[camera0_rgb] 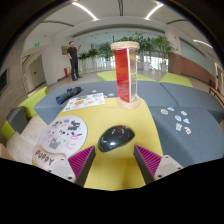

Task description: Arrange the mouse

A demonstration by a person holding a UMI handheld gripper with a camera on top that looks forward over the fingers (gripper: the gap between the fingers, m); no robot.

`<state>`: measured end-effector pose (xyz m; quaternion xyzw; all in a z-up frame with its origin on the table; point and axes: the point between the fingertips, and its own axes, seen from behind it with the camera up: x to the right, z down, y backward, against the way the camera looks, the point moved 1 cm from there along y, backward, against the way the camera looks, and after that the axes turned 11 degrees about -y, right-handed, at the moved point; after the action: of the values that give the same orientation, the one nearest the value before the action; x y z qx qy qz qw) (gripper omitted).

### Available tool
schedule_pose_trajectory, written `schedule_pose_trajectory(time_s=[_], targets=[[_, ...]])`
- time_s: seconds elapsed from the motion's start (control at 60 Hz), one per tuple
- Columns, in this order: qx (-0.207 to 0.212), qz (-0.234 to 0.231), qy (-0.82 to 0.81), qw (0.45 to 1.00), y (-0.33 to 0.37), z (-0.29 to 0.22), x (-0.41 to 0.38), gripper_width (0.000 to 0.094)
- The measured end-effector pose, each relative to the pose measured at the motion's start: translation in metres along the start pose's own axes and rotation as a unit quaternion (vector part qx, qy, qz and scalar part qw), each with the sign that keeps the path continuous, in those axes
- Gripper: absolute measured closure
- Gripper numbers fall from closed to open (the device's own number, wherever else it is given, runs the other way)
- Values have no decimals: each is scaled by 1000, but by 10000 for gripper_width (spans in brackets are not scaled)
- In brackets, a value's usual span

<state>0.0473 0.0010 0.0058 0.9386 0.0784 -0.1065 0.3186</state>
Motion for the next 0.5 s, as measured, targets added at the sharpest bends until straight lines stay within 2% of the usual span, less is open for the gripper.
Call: schedule_pose_trajectory(time_s=[0.083,0.1,0.317,0.367,0.5], targets=[[5,-9,-12,1000,1,-12,-5,104],[7,-5,-12,1000,-22,-17,-15,99],[6,43,1,999,-63,-29,-17,107],[10,55,1,998,-70,-31,-16,149],[18,67,-7,998,-78,-33,-17,352]])
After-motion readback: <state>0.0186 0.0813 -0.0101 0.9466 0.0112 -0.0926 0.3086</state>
